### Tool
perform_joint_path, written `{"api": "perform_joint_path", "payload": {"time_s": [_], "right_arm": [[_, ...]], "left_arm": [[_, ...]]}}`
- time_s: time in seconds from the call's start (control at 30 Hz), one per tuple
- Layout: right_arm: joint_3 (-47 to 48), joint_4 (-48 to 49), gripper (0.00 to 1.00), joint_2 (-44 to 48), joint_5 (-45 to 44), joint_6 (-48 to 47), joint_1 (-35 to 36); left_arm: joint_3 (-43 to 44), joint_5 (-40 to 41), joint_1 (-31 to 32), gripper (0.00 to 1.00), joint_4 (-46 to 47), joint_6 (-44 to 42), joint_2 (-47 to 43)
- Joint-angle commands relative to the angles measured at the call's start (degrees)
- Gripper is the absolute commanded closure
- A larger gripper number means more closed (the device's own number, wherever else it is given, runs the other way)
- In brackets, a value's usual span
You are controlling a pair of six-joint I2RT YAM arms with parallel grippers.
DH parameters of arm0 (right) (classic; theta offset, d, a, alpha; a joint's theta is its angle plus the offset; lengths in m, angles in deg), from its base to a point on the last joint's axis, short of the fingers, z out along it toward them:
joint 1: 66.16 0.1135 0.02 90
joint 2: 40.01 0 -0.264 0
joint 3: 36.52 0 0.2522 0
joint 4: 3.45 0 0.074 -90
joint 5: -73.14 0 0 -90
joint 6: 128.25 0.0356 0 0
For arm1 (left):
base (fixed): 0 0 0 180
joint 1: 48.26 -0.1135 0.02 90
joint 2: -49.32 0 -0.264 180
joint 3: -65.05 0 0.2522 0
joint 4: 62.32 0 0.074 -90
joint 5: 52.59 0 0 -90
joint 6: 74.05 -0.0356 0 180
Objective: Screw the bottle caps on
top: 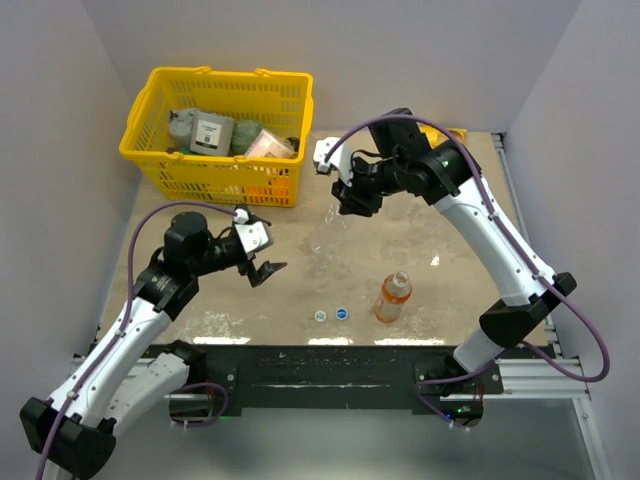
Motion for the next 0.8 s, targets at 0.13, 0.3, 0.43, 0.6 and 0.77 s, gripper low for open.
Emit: {"api": "perform_joint_path", "payload": {"time_s": [0.13,0.3,0.43,0.6,0.77], "right_arm": [[0.94,3.54,1.00,2.55,11.85,1.42,0.80],[2.26,5.56,1.00,2.03,17.02,4.41,1.24],[3.23,6.44,1.00,1.50,20.99,7.04,1.16],[1.74,10.66,1.00,2.29,23.54,12.14,1.15],[-0.11,14.18,1.00,2.82,25.21,15.75,1.24]], "left_arm": [[5.10,-4.62,3.52,0.01,5.74,3.55,7.10],[6.06,-5.42,4.58,0.00,9.17,6.98,9.83],[6.59,-5.24,4.84,0.00,10.32,8.04,12.72],[7.64,-7.18,4.93,0.01,11.90,9.27,15.37],[7.12,-7.18,4.84,0.01,11.73,8.48,15.98]]}}
